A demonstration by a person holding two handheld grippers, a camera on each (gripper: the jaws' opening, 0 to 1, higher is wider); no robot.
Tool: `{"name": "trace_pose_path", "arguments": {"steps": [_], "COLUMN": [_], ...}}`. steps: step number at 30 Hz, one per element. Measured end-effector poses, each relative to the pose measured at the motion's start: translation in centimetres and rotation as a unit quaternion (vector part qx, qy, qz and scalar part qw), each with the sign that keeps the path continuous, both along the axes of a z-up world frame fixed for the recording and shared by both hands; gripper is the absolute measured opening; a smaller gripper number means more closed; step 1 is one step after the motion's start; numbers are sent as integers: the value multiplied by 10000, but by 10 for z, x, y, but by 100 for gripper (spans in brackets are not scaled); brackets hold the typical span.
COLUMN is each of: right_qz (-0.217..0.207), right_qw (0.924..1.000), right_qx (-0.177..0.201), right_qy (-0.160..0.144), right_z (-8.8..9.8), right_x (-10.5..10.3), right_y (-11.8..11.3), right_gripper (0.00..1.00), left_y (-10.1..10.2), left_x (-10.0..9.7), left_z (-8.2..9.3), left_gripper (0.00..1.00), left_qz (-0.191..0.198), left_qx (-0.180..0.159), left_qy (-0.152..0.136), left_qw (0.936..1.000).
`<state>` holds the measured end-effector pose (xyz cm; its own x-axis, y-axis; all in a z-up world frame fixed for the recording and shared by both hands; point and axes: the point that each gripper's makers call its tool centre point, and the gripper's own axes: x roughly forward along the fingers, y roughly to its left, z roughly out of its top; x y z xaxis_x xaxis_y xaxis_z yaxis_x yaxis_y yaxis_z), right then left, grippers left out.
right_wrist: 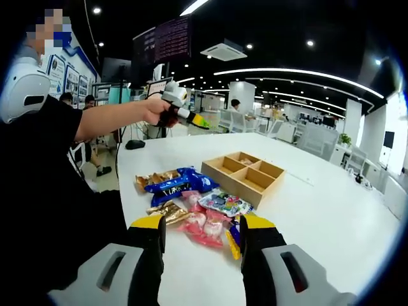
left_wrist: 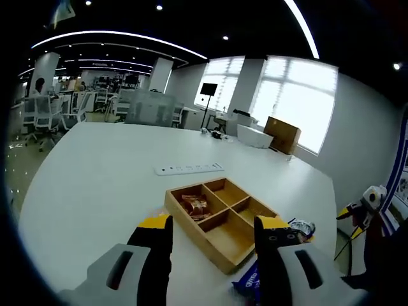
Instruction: Pick up the scattered marshmallows, QQ candies, Oreo cookies, and mixed nuts on the table and sort them into separate containers
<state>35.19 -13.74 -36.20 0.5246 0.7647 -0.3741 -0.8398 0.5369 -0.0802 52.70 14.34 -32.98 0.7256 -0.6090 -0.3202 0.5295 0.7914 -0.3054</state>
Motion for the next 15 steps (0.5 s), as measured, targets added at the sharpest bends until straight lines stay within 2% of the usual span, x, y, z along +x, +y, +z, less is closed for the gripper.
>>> {"name": "trace_pose_path", "arguments": {"steps": [5,15], "right_qz": [-16,-62], "right_qw": [10000,9999], "right_qx": [37,100], "right_qy": [7,25], "right_z": [-2,-7], "right_x": [2,4], "right_y": [0,-2], "right_gripper": [45,48], "left_y": [8,20], "left_x": [-6,-26], "left_z": [1,20], "left_gripper": [60,61], "left_qz": [31,109], "left_qx": [60,-69], "left_qy": [-60,-282], "left_qw": [10000,9995]}}
